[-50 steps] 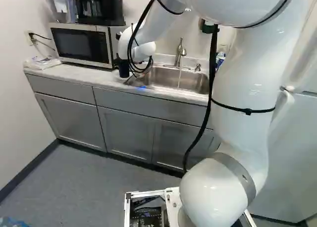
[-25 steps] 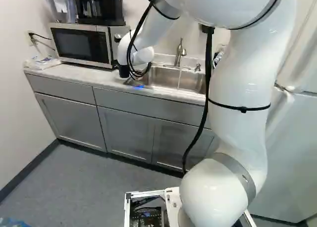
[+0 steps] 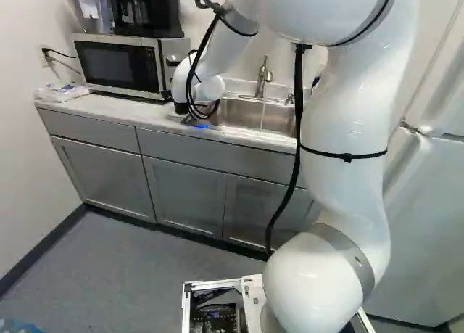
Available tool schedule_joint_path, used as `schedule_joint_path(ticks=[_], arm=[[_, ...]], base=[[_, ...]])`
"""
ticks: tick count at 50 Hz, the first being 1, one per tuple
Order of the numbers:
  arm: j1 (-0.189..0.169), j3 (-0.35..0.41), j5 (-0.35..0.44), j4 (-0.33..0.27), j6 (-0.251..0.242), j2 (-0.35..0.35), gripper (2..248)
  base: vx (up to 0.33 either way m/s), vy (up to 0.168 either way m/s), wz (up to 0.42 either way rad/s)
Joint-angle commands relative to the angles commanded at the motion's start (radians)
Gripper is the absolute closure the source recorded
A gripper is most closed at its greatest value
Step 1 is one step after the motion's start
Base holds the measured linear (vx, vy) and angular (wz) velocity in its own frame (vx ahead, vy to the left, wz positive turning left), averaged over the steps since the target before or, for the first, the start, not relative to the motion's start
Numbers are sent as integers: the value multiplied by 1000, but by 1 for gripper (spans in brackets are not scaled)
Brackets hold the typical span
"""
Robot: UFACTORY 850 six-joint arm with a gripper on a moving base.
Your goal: Rinse the cup and place it in the tray
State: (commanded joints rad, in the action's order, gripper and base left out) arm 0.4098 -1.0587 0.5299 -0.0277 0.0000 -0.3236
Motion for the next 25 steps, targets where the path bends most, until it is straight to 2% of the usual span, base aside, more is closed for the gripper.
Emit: schedule_joint_path(ticks=[25], arm=[[0, 7, 73, -10, 0, -41, 3]], base=[[0, 0, 0]])
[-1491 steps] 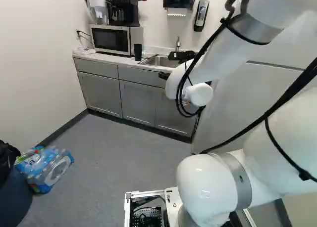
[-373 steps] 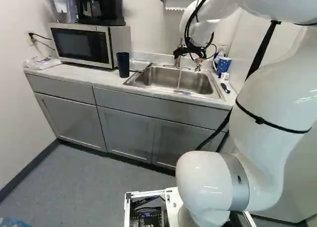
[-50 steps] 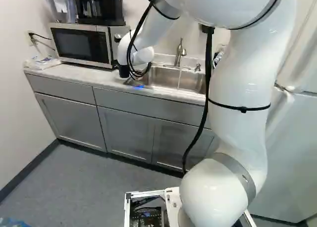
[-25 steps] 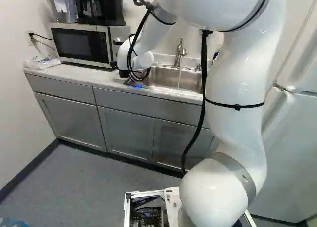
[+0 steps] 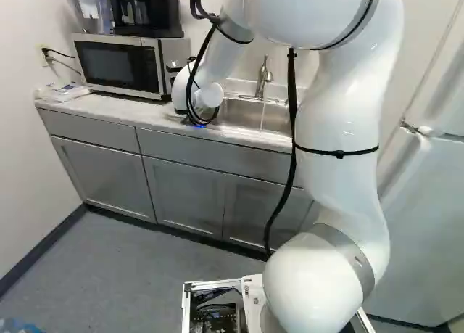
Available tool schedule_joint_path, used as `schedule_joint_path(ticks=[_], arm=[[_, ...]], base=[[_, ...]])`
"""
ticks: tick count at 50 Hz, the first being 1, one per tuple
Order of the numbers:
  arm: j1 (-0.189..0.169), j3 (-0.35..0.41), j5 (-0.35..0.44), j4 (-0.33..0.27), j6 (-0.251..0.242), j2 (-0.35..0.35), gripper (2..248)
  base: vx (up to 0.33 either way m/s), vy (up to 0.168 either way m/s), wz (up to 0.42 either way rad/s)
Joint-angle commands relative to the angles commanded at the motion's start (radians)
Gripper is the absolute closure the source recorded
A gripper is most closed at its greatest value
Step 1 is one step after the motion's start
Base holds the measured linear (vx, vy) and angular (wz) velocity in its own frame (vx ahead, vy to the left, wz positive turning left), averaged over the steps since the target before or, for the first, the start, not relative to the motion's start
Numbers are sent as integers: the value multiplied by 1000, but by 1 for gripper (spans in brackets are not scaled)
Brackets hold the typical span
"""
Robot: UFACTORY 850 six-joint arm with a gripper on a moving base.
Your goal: Rinse the cup and place it in the tray
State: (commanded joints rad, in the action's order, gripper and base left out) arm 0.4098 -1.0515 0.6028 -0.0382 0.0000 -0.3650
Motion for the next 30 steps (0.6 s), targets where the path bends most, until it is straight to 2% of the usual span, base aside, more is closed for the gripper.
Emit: schedule_joint_path(ticks=[19, 20, 24, 25, 29, 30], arm=[[0, 2, 4, 0, 0, -12, 3], [0, 2, 4, 0, 0, -12, 27], [0, 2, 4, 0, 0, -12, 27], [0, 2, 4, 0, 0, -12, 66], [0, 2, 4, 0, 0, -12, 66], [0, 2, 4, 0, 0, -12, 104]], base=[[0, 0, 0], [0, 0, 0], [0, 0, 0], [0, 0, 0], [0, 0, 0], [0, 0, 0]])
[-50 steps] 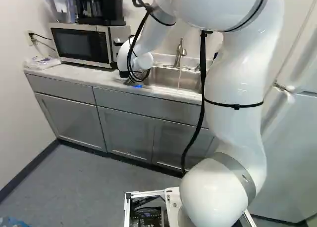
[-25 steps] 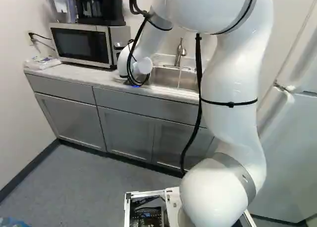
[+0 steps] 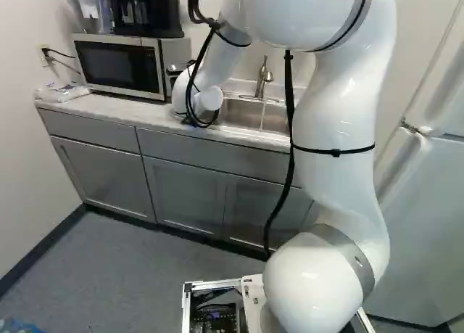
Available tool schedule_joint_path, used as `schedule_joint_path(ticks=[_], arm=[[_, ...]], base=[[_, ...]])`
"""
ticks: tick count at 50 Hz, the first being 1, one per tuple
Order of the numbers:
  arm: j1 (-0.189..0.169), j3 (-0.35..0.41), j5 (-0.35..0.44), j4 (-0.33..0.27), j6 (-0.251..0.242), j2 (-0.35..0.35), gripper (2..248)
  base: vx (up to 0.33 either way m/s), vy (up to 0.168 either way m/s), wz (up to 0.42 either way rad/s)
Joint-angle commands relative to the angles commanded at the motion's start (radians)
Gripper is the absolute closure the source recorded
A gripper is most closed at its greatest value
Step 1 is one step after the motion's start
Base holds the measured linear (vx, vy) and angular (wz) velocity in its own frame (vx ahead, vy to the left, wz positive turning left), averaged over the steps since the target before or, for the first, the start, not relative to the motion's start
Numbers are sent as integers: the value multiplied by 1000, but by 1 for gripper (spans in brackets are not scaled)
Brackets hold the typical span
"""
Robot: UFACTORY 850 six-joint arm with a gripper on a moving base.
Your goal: Rinse the cup and place it in the tray
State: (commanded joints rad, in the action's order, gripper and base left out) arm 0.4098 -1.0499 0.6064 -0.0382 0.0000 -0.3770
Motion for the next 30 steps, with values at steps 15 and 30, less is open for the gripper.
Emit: schedule_joint_path(ticks=[15, 30], arm=[[0, 0, 0, 0, 0, 2, 126], [-1, -3, 0, 0, 0, 24, 126]], base=[[0, 0, 0], [0, 0, 0]])
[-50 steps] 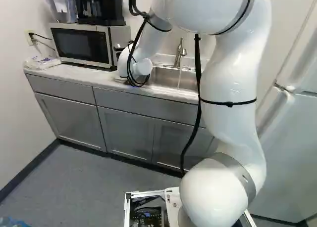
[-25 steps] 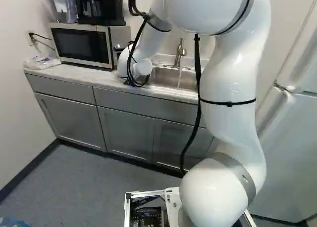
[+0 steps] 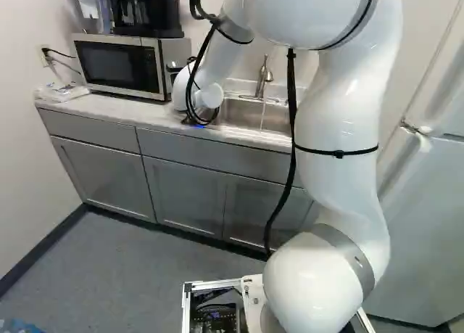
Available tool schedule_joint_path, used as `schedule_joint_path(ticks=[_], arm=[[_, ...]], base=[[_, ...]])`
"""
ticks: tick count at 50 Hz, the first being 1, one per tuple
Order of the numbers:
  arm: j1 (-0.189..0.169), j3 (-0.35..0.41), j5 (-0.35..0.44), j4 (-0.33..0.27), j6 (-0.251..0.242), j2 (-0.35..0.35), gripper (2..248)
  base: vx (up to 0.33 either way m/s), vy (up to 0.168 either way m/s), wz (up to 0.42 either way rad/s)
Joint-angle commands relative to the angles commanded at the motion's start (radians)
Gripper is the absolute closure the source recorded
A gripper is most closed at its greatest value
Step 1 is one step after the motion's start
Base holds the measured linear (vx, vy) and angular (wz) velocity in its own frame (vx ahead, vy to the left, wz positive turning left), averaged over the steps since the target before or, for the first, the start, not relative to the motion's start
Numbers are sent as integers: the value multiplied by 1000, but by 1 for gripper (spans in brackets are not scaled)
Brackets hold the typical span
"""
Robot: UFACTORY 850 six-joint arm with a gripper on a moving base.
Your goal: Rinse the cup and place it in the tray
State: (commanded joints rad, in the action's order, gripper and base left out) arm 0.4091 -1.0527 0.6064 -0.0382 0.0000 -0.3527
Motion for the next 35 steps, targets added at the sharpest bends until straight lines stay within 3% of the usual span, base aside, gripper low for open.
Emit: schedule_joint_path(ticks=[35], arm=[[-68, 47, -28, 0, 0, 107, 126]], base=[[0, 0, 0]])
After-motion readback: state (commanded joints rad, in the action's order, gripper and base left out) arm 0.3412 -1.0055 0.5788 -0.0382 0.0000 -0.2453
